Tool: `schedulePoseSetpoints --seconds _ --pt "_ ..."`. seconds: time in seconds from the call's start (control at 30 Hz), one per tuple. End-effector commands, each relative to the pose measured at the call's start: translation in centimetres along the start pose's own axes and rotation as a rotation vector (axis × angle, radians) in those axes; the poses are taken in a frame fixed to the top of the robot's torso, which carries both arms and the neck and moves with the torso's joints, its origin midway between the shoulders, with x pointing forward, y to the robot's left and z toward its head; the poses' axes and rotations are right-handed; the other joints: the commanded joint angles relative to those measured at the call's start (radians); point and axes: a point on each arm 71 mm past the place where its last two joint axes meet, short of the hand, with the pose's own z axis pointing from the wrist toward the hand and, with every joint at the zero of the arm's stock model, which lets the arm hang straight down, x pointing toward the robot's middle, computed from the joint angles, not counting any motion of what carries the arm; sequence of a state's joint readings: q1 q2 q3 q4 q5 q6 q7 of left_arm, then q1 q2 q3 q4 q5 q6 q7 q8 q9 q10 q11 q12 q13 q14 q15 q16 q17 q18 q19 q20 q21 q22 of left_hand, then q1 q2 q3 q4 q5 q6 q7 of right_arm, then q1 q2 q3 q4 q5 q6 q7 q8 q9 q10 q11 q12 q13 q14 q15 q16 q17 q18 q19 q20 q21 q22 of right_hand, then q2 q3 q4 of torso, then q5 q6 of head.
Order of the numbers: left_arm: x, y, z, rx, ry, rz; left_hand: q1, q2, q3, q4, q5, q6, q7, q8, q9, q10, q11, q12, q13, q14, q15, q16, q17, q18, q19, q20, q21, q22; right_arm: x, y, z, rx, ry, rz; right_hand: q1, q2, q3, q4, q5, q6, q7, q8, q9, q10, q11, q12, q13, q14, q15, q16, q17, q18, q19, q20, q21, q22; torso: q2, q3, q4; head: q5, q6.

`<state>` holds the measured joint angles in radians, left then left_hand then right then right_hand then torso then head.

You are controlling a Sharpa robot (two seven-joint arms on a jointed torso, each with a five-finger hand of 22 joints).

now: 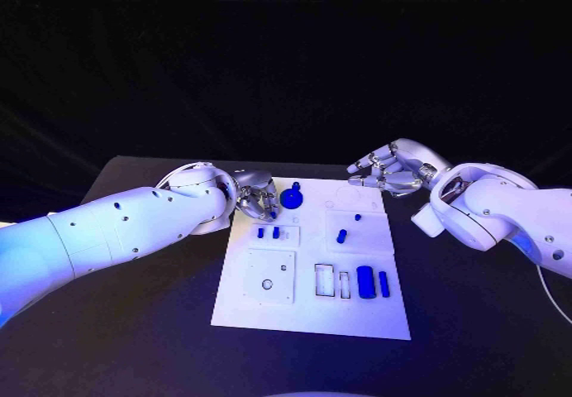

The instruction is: Assemble the parts on the task board

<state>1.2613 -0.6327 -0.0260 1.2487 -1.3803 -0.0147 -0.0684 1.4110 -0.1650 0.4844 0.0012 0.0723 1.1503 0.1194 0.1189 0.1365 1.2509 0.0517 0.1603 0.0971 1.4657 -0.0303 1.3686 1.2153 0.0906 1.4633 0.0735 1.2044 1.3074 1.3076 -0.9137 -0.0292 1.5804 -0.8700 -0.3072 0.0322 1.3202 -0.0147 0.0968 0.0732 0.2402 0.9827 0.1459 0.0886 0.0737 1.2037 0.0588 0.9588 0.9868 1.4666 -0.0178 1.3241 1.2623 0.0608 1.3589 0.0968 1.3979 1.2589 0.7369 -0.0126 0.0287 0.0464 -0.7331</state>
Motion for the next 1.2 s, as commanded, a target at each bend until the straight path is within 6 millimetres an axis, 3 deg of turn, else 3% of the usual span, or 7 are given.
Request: schedulePoseSetpoints --seconds 0.03,0.13,0.3,0.93,1.07,1.2 --pt "0.4 0.0 0.0 -0.006 0.035 0.01 -0.012 0.001 0.001 -0.002 -0.004 -0.012 0.008 -0.008 -0.005 -0.003 0.004 -0.006 0.001 0.029 0.005 -0.004 -0.002 -0.015 0.013 0.0 -0.004 0.037 0.1 0.1 0.0 -0.005 0.015 -0.003 0.003 0.007 0.002 0.003 0.003 0.0 0.003 0.004 -0.001 0.0 0.001 0.002 -0.002 0.038 0.003 -0.005 -0.002 0.013 -0.005 -0.002 -0.006 -0.002 0.0 -0.0003 0.0007 0.001 0.0" --pt "0.4 0.1 0.0 -0.006 0.038 0.009 -0.014 -0.002 0.001 -0.004 -0.004 -0.026 0.013 -0.018 -0.009 -0.005 0.007 -0.01 0.002 0.029 0.007 -0.005 -0.004 -0.014 0.011 0.002 -0.007 0.037 0.1 0.0 -0.1 -0.004 0.014 -0.003 0.003 0.007 0.002 0.003 0.004 0.0 0.003 0.004 -0.001 0.0 0.001 0.002 -0.001 0.038 0.003 -0.005 -0.002 0.013 -0.005 -0.002 -0.006 -0.002 0.0 0.0002 0.0003 0.002 -0.001" --pt "0.5 0.1 0.0 -0.012 0.054 0.01 -0.022 -0.012 -0.001 -0.006 -0.004 -0.095 0.017 -0.057 -0.03 -0.006 0.011 -0.019 0.007 0.026 0.011 -0.006 -0.01 -0.013 0.008 0.006 -0.012 0.036 0.1 0.0 -0.1 -0.007 0.01 -0.002 0.003 0.007 0.002 0.003 0.004 0.0 0.003 0.004 -0.001 0.0 0.001 0.002 -0.001 0.038 0.003 -0.005 -0.002 0.013 -0.005 -0.002 -0.006 -0.002 0.0 0.0 -0.0003 0.003 -0.001" --pt "0.5 0.5 0.0 -0.024 0.056 0.004 -0.024 -0.014 -0.003 -0.006 -0.004 -0.105 0.018 -0.058 -0.034 -0.007 0.011 -0.022 0.008 0.024 0.012 -0.01 -0.017 -0.012 0.006 0.007 -0.02 0.032 -0.1 -0.1 -0.1 -0.002 0.003 -0.004 0.002 0.006 0.002 0.003 0.004 0.0 0.003 0.004 -0.001 -0.004 0.001 -0.004 -0.007 0.037 0.003 -0.007 -0.004 0.014 -0.007 -0.002 -0.008 -0.005 0.0 0.0003 -0.0002 0.002 -0.003" --pt "0.2 1.2 0.0 -0.035 0.039 -0.033 -0.029 -0.018 -0.004 -0.004 -0.004 -0.119 0.02 -0.057 -0.041 -0.034 0.016 -0.041 0.004 0.017 0.015 -0.021 -0.037 -0.007 -0.004 0.01 -0.048 0.017 -0.3 -0.4 -0.1 0.003 -0.007 -0.007 0.008 0.006 0.006 0.004 0.005 -0.005 0.004 0.003 -0.002 -0.106 0.001 -0.169 -0.159 0.033 0.003 -0.025 -0.022 0.02 -0.025 -0.002 -0.026 -0.032 -0.001 -0.0002 0.0012 0.002 0.001" --pt "-0.2 1.8 0.0 -0.042 0.01 -0.072 -0.031 -0.025 -0.003 -0.006 0.0 -0.138 0.025 -0.057 -0.05 -0.081 0.028 -0.067 -0.007 0.006 0.024 -0.037 -0.064 0.0 -0.017 0.016 -0.087 -0.004 -0.7 -0.7 -0.1 0.009 -0.018 -0.015 0.022 0.001 0.022 0.004 0.002 -0.006 0.007 0.004 -0.002 -0.154 0.003 -0.28 -0.253 0.005 0.003 -0.122 -0.121 0.037 -0.078 -0.002 -0.083 -0.113 -0.002 -0.001 0.002 0.0 0.002"
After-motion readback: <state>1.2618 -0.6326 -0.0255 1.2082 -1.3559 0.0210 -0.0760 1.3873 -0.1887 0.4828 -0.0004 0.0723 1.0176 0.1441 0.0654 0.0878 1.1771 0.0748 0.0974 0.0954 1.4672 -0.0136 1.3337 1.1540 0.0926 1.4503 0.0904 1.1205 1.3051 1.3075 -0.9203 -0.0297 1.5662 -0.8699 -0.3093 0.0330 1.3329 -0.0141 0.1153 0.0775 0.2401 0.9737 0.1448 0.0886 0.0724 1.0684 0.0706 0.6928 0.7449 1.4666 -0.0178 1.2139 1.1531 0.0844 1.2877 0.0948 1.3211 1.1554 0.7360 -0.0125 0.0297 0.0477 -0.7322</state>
